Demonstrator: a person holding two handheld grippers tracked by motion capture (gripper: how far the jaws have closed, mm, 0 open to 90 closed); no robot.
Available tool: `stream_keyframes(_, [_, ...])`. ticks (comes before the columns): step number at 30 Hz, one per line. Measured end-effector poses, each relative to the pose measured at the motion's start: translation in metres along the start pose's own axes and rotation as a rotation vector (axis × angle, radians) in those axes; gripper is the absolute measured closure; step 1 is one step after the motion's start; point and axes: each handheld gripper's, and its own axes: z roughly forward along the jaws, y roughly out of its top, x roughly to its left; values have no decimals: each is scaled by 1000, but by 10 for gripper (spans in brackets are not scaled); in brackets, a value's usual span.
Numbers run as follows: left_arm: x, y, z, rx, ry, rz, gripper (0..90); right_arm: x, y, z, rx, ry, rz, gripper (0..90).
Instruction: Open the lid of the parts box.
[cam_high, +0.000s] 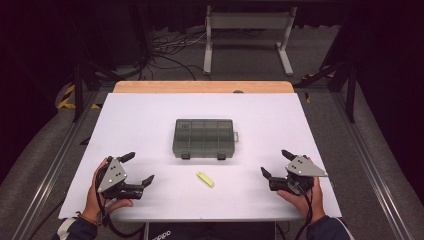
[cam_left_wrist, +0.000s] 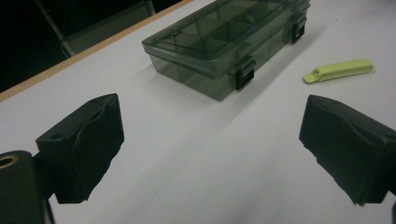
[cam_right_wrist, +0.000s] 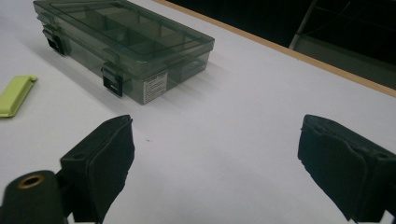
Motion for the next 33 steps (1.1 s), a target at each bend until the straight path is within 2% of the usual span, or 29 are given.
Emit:
stream_keyframes(7, [2, 2, 10, 23, -17, 0, 74, -1, 1, 5, 15, 18, 10, 129])
stream_keyframes(13, [10, 3, 27, 69, -47, -66, 113, 2, 7, 17, 27, 53, 9, 154])
stream_keyframes(15, [13, 7, 35, 79, -64, -79, 145, 5, 12, 25, 38, 91, 13, 168])
stream_keyframes(18, [16, 12, 51, 124, -77, -89, 198, 15, 21, 40, 68, 128, -25, 209])
stream_keyframes(19, [17, 14, 56, 145, -67, -85, 205, 17, 23, 44, 77, 135, -37, 222])
stream_keyframes(20, [17, 16, 61, 159, -77, -79, 224, 19, 26, 49, 87, 147, -42, 226])
stream_keyframes(23, [21, 19, 70, 165, -94, -97, 277, 23, 35, 68, 97, 191, -44, 252])
stream_keyframes(24, [22, 20, 74, 174, -93, -98, 277, 23, 35, 68, 97, 191, -44, 252])
stream_keyframes(25, [23, 22, 78, 181, -90, -94, 286, 24, 37, 74, 109, 206, -43, 253])
stream_keyframes(27, [23, 24, 85, 200, -109, -95, 346, 28, 39, 88, 139, 227, -47, 287])
stream_keyframes(30, [26, 28, 93, 200, -119, -97, 360, 33, 40, 96, 157, 235, -52, 314])
stream_keyframes(31, [26, 29, 95, 207, -112, -98, 371, 34, 41, 98, 163, 238, -54, 330])
stream_keyframes(33, [27, 29, 100, 215, -127, -106, 386, 34, 41, 102, 174, 239, -45, 379])
